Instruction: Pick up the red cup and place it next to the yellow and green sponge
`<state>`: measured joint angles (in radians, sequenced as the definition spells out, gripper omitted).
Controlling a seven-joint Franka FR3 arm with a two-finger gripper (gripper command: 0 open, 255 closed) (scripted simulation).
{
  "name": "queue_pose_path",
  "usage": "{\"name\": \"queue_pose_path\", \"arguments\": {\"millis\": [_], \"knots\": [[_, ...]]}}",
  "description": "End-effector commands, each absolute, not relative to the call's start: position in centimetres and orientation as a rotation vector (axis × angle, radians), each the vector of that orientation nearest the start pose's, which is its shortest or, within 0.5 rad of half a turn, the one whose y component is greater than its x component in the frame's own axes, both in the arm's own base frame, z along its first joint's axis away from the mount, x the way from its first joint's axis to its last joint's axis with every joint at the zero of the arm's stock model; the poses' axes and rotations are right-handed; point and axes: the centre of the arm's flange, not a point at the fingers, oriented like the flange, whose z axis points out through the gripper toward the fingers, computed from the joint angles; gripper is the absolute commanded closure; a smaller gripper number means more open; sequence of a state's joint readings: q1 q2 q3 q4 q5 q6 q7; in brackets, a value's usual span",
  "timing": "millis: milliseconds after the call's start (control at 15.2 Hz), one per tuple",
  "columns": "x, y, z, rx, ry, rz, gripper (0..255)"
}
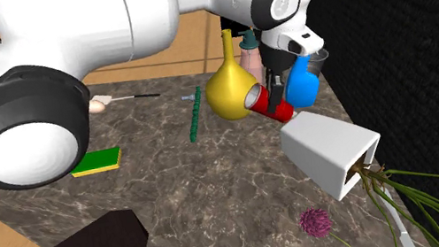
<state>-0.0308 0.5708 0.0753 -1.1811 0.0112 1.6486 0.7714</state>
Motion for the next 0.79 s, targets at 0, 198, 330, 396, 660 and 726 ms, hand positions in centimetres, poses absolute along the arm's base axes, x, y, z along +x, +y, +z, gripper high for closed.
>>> {"name": "queue_pose_path", "arguments": {"millis": [0, 198, 330, 396, 660, 726], "knots": [[71.0, 1.9, 46.3, -2.918, 1.129, 0.179, 255], [71.0, 1.9, 47.7, -2.918, 1.129, 0.179, 255], [69.4, 4.0, 47.7, -2.918, 1.129, 0.179, 255], [68.6, 5.0, 47.7, -2.918, 1.129, 0.179, 255], [65.3, 9.2, 47.8, -2.918, 1.129, 0.179, 255], [64.5, 10.2, 47.8, -2.918, 1.129, 0.179, 255]]}}
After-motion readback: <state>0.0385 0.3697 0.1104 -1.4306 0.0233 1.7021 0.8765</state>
